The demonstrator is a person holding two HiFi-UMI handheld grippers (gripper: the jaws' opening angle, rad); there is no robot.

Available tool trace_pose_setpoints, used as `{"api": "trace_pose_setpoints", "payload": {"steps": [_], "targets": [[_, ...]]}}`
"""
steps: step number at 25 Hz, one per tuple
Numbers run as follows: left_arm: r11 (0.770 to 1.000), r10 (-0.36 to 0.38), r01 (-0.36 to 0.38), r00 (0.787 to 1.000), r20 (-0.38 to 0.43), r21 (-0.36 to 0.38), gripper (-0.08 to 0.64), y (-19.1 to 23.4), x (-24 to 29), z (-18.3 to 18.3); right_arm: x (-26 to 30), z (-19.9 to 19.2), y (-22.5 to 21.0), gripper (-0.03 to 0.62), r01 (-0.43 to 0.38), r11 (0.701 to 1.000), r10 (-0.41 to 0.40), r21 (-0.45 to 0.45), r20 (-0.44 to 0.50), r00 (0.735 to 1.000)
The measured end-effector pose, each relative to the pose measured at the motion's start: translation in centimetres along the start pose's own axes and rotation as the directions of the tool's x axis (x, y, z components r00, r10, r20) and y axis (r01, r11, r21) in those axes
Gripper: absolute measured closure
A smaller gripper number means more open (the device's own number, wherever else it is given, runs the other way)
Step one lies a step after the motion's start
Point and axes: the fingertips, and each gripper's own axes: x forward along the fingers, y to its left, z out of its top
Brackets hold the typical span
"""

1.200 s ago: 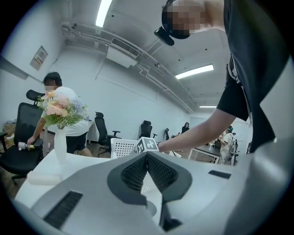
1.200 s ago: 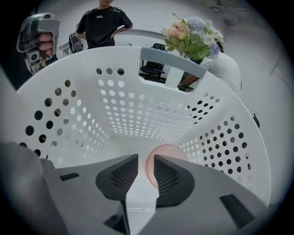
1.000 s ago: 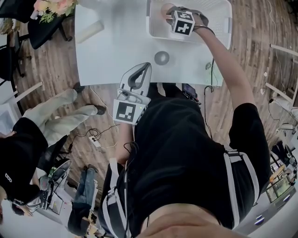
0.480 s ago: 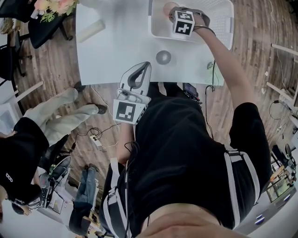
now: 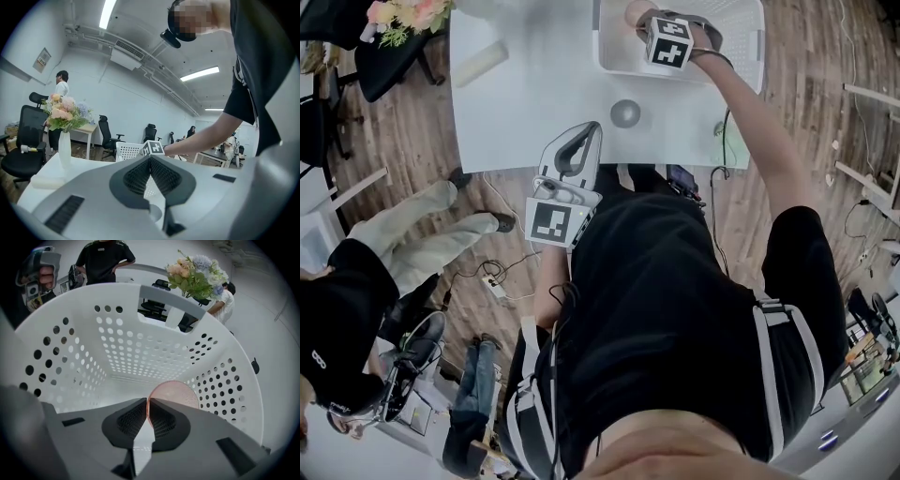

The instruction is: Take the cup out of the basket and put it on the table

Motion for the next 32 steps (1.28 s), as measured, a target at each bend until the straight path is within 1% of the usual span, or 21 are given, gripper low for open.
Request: {"api": "trace_pose_setpoints", "payload": {"steps": [6,9,13,19,23,28,32], "targets": [[0.999,-0.034,0.033,0.999,0.029,0.015,0.538,-0.9,0.2,0.5,-3.5,1.0,-0.6,0.558,0.039,0.999,-0.039,0.0,0.048,0.998],[0.998,-0.046,0.045,0.999,0.029,0.034,0.538,-1.5,0.3,0.7,-5.5,1.5,-0.8,0.558,0.069,0.998,-0.069,0.009,0.078,0.995],[0.997,-0.071,0.07,0.997,0.039,0.04,0.538,-2.6,0.3,1.0,-8.3,2.1,-1.0,0.558,0.11,0.994,-0.111,0.008,0.111,0.988],[0.992,-0.097,0.094,0.995,0.028,0.08,0.538,-4.6,0.5,1.6,-12.8,1.8,0.0,0.558,0.163,0.987,-0.163,0.018,0.147,0.976],[0.988,-0.124,0.12,0.992,0.031,0.093,0.538,-5.7,0.6,1.6,-16.5,1.9,1.0,0.558,0.212,0.976,-0.218,0.049,0.188,0.958],[0.981,-0.159,0.154,0.986,0.04,0.114,0.538,-7.3,1.3,2.0,-21.3,2.1,2.6,0.558,0.254,0.961,-0.274,0.107,0.261,0.926],[0.976,-0.176,0.169,0.984,0.037,0.137,0.538,-8.6,1.8,2.4,-24.7,1.6,4.5,0.558,0.255,0.947,-0.307,0.194,0.324,0.895]]}}
